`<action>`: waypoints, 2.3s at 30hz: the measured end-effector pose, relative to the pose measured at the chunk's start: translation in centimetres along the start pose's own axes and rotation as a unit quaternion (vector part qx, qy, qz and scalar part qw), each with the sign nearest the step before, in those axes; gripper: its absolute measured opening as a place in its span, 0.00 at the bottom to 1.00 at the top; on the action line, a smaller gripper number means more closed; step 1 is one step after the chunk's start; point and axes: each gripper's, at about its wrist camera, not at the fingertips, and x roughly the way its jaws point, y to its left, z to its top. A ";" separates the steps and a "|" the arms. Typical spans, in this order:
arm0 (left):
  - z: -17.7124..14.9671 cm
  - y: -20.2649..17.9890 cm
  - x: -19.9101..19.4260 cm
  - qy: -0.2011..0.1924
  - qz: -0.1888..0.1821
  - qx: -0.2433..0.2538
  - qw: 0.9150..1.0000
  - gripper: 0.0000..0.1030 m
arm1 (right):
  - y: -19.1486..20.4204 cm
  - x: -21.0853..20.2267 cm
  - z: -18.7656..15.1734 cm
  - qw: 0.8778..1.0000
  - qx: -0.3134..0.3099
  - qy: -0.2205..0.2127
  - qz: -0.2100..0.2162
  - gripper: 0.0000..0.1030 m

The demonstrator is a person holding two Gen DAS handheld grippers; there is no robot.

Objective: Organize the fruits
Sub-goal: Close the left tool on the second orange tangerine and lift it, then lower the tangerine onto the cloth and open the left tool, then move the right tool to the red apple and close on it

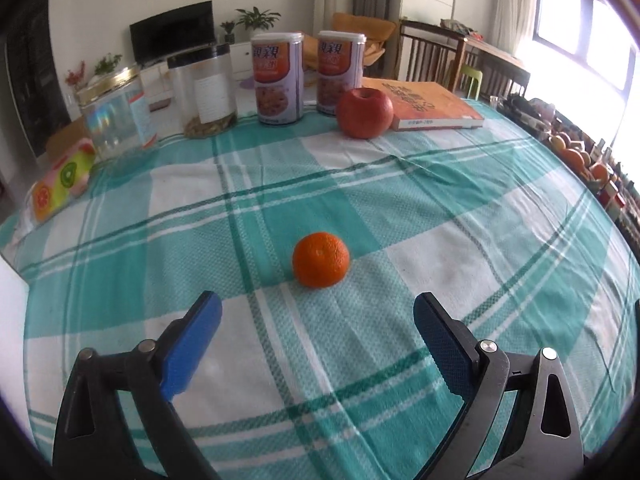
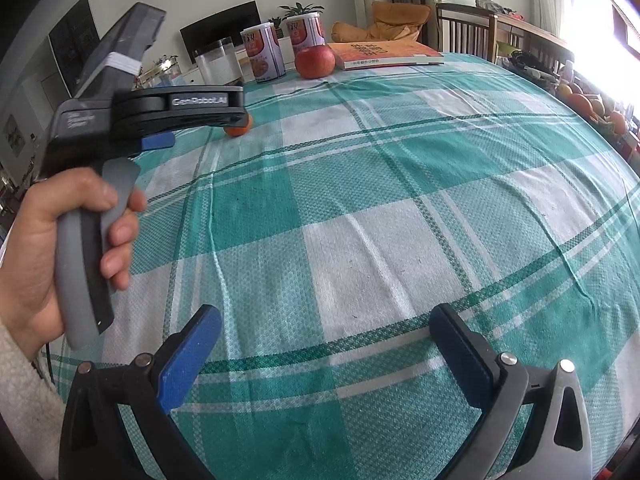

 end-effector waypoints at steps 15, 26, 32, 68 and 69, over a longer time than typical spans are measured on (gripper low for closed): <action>0.4 1.5 1.8 0.023 0.024 -0.012 0.999 0.32 | 0.3 0.3 0.1 1.000 -0.011 0.005 -0.010 1.00; -6.6 4.7 -9.0 0.039 0.025 -0.039 0.998 0.32 | 0.3 0.3 0.1 1.000 -0.012 0.005 -0.010 1.00; -11.5 6.3 -12.1 0.052 0.041 -0.056 0.996 0.32 | 0.3 0.3 0.1 1.000 -0.011 0.004 -0.009 1.00; -15.6 8.7 -10.8 0.044 0.091 -0.073 0.992 0.97 | 0.5 0.3 0.0 1.000 -0.024 0.011 -0.011 1.00; -15.6 8.7 -10.8 0.044 0.091 -0.073 0.992 0.97 | 0.6 0.3 0.0 0.999 -0.039 0.021 -0.011 1.00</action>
